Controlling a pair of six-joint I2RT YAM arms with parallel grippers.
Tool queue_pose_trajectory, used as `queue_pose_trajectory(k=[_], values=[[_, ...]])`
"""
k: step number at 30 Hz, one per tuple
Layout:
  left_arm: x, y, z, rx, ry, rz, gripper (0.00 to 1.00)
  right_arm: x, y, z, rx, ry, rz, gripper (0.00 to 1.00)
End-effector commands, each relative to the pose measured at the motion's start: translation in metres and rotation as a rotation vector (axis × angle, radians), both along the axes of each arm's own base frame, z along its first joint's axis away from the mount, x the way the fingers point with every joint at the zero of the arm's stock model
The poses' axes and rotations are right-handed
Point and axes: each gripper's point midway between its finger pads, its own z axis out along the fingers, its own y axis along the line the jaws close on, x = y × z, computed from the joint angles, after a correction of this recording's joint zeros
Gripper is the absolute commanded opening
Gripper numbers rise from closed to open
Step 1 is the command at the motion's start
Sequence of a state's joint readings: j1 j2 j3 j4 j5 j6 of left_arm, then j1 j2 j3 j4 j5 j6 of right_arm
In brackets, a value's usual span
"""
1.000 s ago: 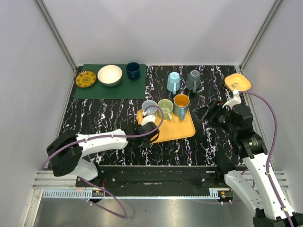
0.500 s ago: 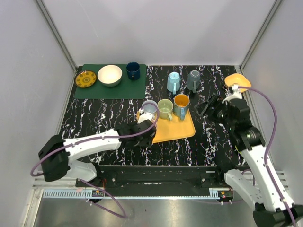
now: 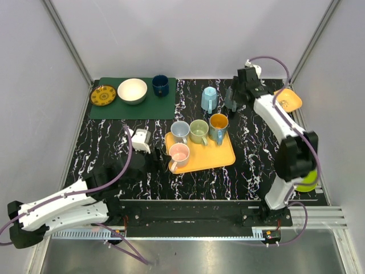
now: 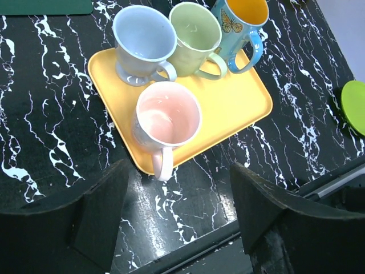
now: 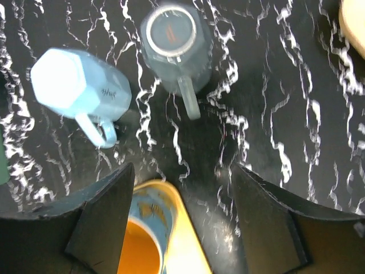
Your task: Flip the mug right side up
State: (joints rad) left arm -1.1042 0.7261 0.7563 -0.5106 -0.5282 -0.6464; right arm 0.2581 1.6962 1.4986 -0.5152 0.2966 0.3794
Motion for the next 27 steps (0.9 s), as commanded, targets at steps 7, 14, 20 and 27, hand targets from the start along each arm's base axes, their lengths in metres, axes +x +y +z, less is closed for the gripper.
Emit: queue_pose_trajectory(k=[7, 14, 20, 27], values=[[0.009, 0.012, 0.012, -0.062, -0.112, 0.045, 0.75, 0.085, -0.026, -0.031, -0.197, 0.078, 0.118, 0.66], [0.006, 0.016, 0.009, -0.058, -0.115, 0.039, 0.75, 0.105, -0.023, -0.074, -0.167, 0.123, 0.141, 0.65], [0.006, 0.017, 0.004, -0.034, -0.107, 0.037, 0.75, 0.118, -0.012, -0.087, -0.127, 0.118, 0.160, 0.65], [0.007, 0.008, 0.000, -0.025, -0.099, 0.018, 0.75, 0.122, -0.010, -0.088, -0.126, 0.084, 0.155, 0.67]])
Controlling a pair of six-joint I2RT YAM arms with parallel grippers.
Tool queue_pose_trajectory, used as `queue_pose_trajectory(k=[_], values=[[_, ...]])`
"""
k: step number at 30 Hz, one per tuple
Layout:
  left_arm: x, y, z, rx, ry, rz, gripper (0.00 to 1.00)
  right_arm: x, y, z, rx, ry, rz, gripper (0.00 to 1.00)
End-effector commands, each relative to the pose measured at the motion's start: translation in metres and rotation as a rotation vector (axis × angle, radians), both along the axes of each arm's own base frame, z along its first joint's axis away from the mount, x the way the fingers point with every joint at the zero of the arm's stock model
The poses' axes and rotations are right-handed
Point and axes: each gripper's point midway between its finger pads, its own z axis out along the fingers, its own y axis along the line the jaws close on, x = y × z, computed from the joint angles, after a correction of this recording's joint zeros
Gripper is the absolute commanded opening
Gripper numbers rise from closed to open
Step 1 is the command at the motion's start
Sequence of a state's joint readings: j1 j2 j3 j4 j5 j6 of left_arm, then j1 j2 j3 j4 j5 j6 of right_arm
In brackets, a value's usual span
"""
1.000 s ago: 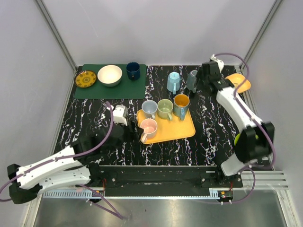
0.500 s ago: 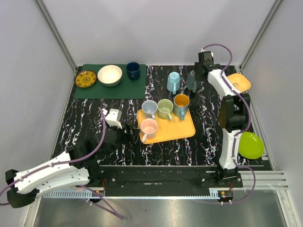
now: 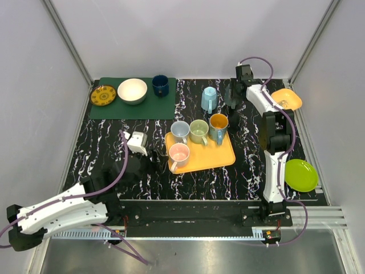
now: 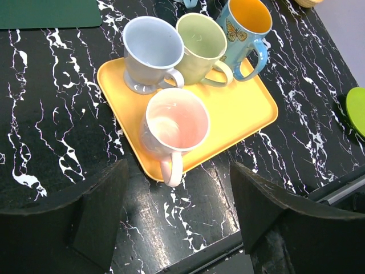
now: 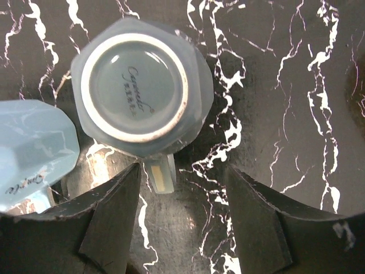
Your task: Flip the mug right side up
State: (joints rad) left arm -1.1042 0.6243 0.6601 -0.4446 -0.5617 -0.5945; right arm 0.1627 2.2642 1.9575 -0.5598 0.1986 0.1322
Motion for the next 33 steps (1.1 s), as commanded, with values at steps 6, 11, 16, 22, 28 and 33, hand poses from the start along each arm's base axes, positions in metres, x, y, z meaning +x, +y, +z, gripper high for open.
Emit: queue_pose_trajectory(k=[6, 11, 16, 22, 28, 33], values=[[0.008, -0.010, 0.002, 0.014, -0.018, 0.003, 0.75, 0.027, 0.017, 0.010, 0.052, -0.077, 0.023, 0.62], [0.009, -0.009, 0.001, 0.018, -0.015, 0.012, 0.74, 0.033, 0.016, -0.007, 0.048, -0.053, -0.007, 0.39], [0.011, -0.010, 0.001, 0.025, -0.015, 0.017, 0.74, 0.036, 0.019, -0.008, 0.066, -0.056, -0.001, 0.18], [0.011, -0.011, 0.000, 0.026, -0.008, 0.017, 0.74, 0.028, 0.011, 0.018, 0.060, -0.098, -0.053, 0.00], [0.010, -0.014, 0.000, -0.013, -0.006, 0.017, 0.74, -0.004, -0.010, 0.048, 0.022, -0.139, -0.136, 0.00], [0.014, -0.016, 0.011, -0.053, -0.035, 0.029, 0.74, -0.041, -0.022, 0.142, 0.087, -0.361, -0.207, 0.00]])
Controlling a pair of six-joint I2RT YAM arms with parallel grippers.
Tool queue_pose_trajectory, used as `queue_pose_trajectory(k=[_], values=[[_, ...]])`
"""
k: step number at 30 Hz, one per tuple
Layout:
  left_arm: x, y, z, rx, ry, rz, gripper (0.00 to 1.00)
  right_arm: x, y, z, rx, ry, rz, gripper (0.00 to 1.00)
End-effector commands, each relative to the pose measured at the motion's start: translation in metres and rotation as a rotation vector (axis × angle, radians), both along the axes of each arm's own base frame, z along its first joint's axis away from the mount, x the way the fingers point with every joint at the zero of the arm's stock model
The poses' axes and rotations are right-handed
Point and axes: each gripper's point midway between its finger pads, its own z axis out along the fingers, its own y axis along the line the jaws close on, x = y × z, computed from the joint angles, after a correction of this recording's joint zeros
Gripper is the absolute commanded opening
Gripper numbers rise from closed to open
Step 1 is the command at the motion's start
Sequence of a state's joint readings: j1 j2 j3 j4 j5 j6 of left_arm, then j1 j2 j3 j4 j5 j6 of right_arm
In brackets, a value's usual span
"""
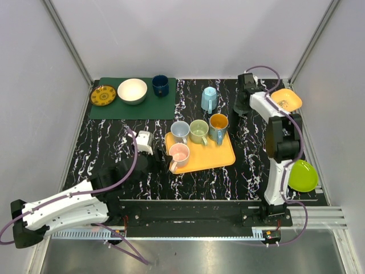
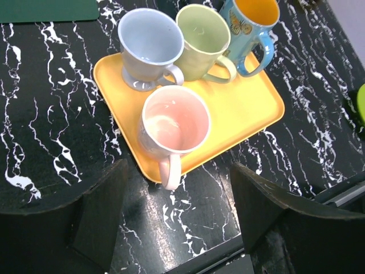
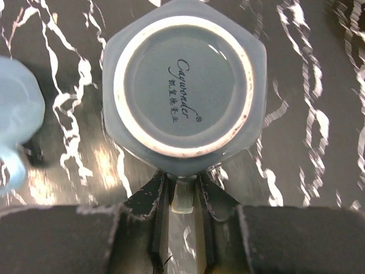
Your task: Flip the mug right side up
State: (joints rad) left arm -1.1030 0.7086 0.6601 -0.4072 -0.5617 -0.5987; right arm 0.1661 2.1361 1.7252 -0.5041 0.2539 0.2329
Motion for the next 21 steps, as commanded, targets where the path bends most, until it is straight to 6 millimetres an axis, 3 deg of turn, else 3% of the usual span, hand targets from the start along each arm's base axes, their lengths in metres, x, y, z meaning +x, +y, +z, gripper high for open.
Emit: queue_pose_trajectory(k=[1, 2, 3, 4, 5, 6, 7, 8, 9, 10, 11, 12, 13, 15, 16, 21], values=[[0.010, -0.005, 0.026, -0.098, -0.065, 0.032, 0.74, -0.013, -0.014, 0.154, 0.060, -0.397, -0.116, 0.00], [0.011, -0.005, 0.029, -0.106, -0.074, 0.040, 0.74, -0.021, -0.014, 0.169, 0.080, -0.434, -0.125, 0.00], [0.013, -0.008, 0.035, -0.128, -0.087, 0.041, 0.74, -0.037, -0.015, 0.206, 0.129, -0.518, -0.139, 0.00], [0.014, -0.010, 0.038, -0.139, -0.094, 0.037, 0.75, -0.050, -0.014, 0.208, 0.153, -0.526, -0.136, 0.00], [0.016, -0.015, 0.045, -0.170, -0.109, 0.033, 0.75, -0.059, -0.012, 0.224, 0.200, -0.573, -0.146, 0.00], [0.017, -0.018, 0.050, -0.185, -0.118, 0.028, 0.77, -0.081, -0.014, 0.261, 0.243, -0.662, -0.143, 0.00], [0.017, -0.022, 0.055, -0.206, -0.127, 0.016, 0.78, -0.093, -0.007, 0.259, 0.289, -0.661, -0.114, 0.00], [0.015, -0.033, 0.067, -0.265, -0.146, -0.023, 0.79, -0.104, -0.001, 0.277, 0.362, -0.723, -0.106, 0.00], [0.015, -0.037, 0.072, -0.298, -0.154, -0.038, 0.80, -0.130, 0.000, 0.309, 0.423, -0.812, -0.082, 0.00], [0.014, -0.042, 0.078, -0.338, -0.158, -0.054, 0.85, -0.143, 0.016, 0.300, 0.490, -0.796, -0.012, 0.00], [0.010, -0.055, 0.095, -0.426, -0.176, -0.111, 0.89, -0.154, 0.022, 0.317, 0.571, -0.853, 0.008, 0.00], [0.008, -0.061, 0.103, -0.469, -0.183, -0.139, 0.90, -0.179, 0.026, 0.340, 0.639, -0.918, 0.048, 0.00], [0.006, -0.066, 0.111, -0.511, -0.193, -0.167, 0.93, -0.192, 0.044, 0.328, 0.711, -0.880, 0.134, 0.00], [-0.003, -0.081, 0.138, -0.637, -0.219, -0.269, 0.95, -0.225, 0.057, 0.361, 0.859, -0.972, 0.219, 0.00], [-0.005, -0.085, 0.147, -0.674, -0.227, -0.300, 0.96, -0.237, 0.070, 0.358, 0.926, -0.956, 0.296, 0.00], [-0.023, -0.107, 0.196, -0.898, -0.256, -0.507, 0.98, -0.289, 0.094, 0.376, 1.196, -0.930, 0.445, 0.00]])
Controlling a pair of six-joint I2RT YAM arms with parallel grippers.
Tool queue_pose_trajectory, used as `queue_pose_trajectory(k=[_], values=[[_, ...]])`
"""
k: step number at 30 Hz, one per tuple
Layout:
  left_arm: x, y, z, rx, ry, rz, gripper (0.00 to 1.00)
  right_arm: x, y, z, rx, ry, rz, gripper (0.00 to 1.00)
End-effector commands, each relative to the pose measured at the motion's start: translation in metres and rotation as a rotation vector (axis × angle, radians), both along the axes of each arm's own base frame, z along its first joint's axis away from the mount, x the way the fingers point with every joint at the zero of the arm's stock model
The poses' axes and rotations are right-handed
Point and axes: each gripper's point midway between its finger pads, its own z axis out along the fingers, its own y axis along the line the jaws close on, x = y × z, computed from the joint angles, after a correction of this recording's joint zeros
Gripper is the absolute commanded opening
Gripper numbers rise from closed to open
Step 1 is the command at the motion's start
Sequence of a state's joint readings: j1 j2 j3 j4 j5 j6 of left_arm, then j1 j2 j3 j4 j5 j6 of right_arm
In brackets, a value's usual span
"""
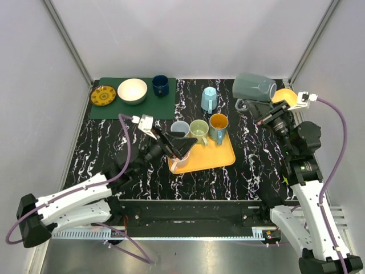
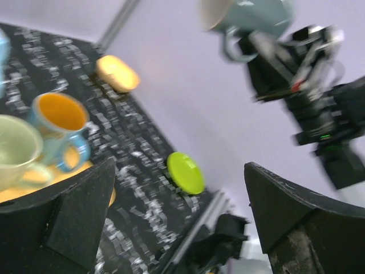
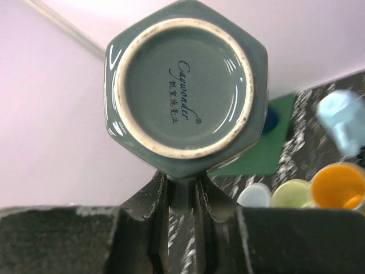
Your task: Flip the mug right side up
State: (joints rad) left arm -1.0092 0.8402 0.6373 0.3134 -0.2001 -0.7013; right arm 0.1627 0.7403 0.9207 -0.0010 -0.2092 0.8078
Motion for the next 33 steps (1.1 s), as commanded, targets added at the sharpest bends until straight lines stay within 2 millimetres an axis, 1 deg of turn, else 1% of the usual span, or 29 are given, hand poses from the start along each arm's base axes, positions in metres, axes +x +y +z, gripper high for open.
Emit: queue_pose_trajectory(k=[1, 2, 3, 4, 5, 6, 7, 8, 9, 10, 11, 12, 15, 16, 17, 18, 19, 20, 25, 28, 30, 31, 32, 33], values=[[-0.034, -0.021, 0.084, -0.319, -0.144, -0.265, 0.98, -0.050, 0.040, 0.036, 0.186, -0.123, 0.334, 0.00], [-0.038, -0.027, 0.092, -0.348, -0.157, -0.306, 0.99, -0.054, 0.042, 0.037, 0.210, -0.111, 0.359, 0.00], [-0.039, -0.030, 0.096, -0.361, -0.163, -0.323, 0.99, -0.062, 0.043, 0.040, 0.219, -0.123, 0.379, 0.00], [-0.040, -0.033, 0.100, -0.372, -0.169, -0.339, 0.99, -0.068, 0.046, 0.039, 0.220, -0.128, 0.416, 0.00], [-0.040, -0.039, 0.102, -0.376, -0.168, -0.360, 0.99, -0.072, 0.048, 0.038, 0.231, -0.116, 0.438, 0.00], [-0.039, -0.043, 0.103, -0.378, -0.168, -0.367, 0.99, -0.077, 0.050, 0.038, 0.229, -0.118, 0.454, 0.00], [-0.036, -0.052, 0.096, -0.362, -0.153, -0.384, 0.99, -0.081, 0.051, 0.037, 0.227, -0.123, 0.468, 0.00], [-0.036, -0.056, 0.100, -0.373, -0.151, -0.404, 0.99, -0.083, 0.051, 0.036, 0.229, -0.123, 0.474, 0.00], [-0.035, -0.060, 0.100, -0.373, -0.147, -0.418, 0.99, -0.085, 0.051, 0.034, 0.226, -0.120, 0.475, 0.00], [-0.032, -0.069, 0.092, -0.361, -0.127, -0.434, 0.99, -0.086, 0.052, 0.031, 0.223, -0.113, 0.481, 0.00], [-0.031, -0.072, 0.096, -0.379, -0.125, -0.442, 0.99, -0.089, 0.053, 0.032, 0.228, -0.119, 0.491, 0.00], [-0.028, -0.074, 0.095, -0.385, -0.118, -0.443, 0.99, -0.090, 0.055, 0.027, 0.230, -0.109, 0.501, 0.00], [-0.021, -0.083, 0.093, -0.413, -0.105, -0.464, 0.99, -0.094, 0.057, 0.024, 0.225, -0.105, 0.516, 0.00], [-0.018, -0.089, 0.089, -0.413, -0.098, -0.474, 0.99, -0.095, 0.057, 0.023, 0.222, -0.103, 0.518, 0.00], [-0.015, -0.089, 0.094, -0.432, -0.093, -0.480, 0.99, -0.096, 0.059, 0.022, 0.221, -0.101, 0.526, 0.00], [-0.013, -0.092, 0.095, -0.440, -0.091, -0.488, 0.99, -0.096, 0.060, 0.020, 0.217, -0.098, 0.534, 0.00], [-0.011, -0.096, 0.091, -0.440, -0.084, -0.498, 0.99, -0.098, 0.061, 0.019, 0.215, -0.096, 0.543, 0.00], [-0.012, -0.094, 0.102, -0.474, -0.100, -0.512, 0.99, -0.098, 0.062, 0.018, 0.210, -0.094, 0.544, 0.00], [-0.014, -0.101, 0.115, -0.497, -0.123, -0.563, 0.99, -0.097, 0.065, 0.009, 0.185, -0.077, 0.554, 0.00], [-0.017, -0.102, 0.123, -0.515, -0.141, -0.594, 0.93, -0.096, 0.067, 0.002, 0.182, -0.064, 0.564, 0.00], [-0.018, -0.104, 0.125, -0.517, -0.138, -0.610, 0.85, -0.095, 0.068, -0.002, 0.179, -0.055, 0.565, 0.00], [-0.019, -0.106, 0.126, -0.516, -0.138, -0.618, 0.84, -0.095, 0.068, -0.003, 0.177, -0.054, 0.566, 0.00], [-0.019, -0.105, 0.127, -0.522, -0.138, -0.621, 0.80, -0.096, 0.068, -0.003, 0.176, -0.055, 0.566, 0.00], [-0.019, -0.106, 0.126, -0.522, -0.135, -0.625, 0.71, -0.096, 0.068, -0.005, 0.174, -0.052, 0.569, 0.00]])
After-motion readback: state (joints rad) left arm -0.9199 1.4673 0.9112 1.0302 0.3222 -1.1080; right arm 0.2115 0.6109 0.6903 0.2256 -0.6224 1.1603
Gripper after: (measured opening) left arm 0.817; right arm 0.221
